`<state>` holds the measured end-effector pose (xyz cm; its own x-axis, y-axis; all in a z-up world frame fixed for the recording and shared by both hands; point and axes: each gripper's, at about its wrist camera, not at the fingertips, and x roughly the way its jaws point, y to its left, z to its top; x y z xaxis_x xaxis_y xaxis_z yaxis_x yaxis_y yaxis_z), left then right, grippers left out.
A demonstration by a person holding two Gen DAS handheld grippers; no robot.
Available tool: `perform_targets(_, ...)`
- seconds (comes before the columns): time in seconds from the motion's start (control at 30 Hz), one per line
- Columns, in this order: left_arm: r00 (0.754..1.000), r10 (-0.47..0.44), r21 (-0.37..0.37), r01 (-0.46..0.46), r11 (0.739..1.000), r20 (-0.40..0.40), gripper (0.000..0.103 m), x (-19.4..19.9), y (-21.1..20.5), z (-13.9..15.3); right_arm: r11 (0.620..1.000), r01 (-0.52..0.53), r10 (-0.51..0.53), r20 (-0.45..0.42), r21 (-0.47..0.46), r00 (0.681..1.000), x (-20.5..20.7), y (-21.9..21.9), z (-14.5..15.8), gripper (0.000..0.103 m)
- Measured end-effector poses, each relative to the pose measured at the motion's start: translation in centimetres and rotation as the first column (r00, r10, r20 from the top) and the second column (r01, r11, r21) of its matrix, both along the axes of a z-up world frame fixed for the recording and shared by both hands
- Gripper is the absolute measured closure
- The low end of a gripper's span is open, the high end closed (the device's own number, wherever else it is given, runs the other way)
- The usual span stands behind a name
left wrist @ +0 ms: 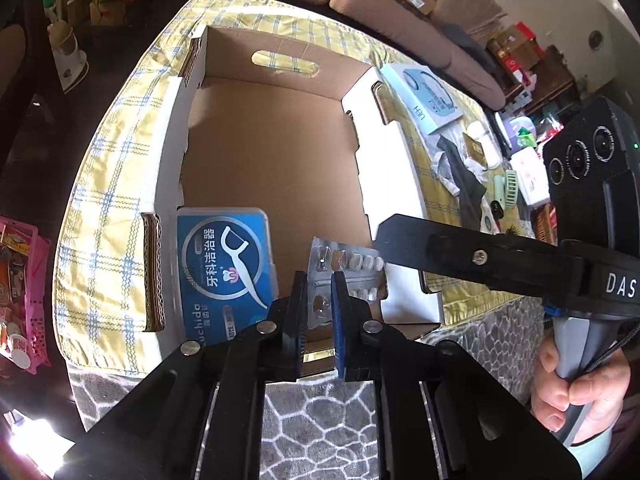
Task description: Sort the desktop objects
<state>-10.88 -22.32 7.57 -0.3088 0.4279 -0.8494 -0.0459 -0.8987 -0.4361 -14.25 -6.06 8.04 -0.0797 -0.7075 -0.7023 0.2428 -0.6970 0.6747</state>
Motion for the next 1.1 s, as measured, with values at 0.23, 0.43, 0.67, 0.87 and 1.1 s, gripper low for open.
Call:
perform_targets(0.23,0.999,-0.038,-0.017,0.038,0.999,-0.007,0.094,-0.7,2.4,0.7,0.991,-0.011,0.033,-0.163,0.134,0.986,0.3,3.5,3.2,0.052)
perform_targets(0.43,0.999,-0.029,0.052,0.027,0.998,0.045,0.094,-1.2,3.4,-1.2,0.992,-0.001,0.020,-0.148,0.127,0.989,0.8,5.5,2.5,0.052)
perform_targets(0.67,0.998,0.054,0.142,-0.050,0.989,-0.027,0.096,-1.0,1.6,1.4,0.996,-0.014,0.025,-0.128,0.090,0.991,1.8,6.3,1.9,0.050)
perform_targets(0.87,0.985,0.144,0.360,-0.102,0.927,-0.090,0.096,1.4,-2.1,5.5,0.982,0.076,-0.078,-0.004,-0.175,0.997,2.1,7.7,1.6,0.039)
perform_targets(1.1,0.964,0.241,0.535,-0.146,0.832,-0.111,0.096,3.6,-4.3,7.5,0.811,0.236,-0.153,0.195,-0.536,0.969,3.9,6.6,1.1,0.039)
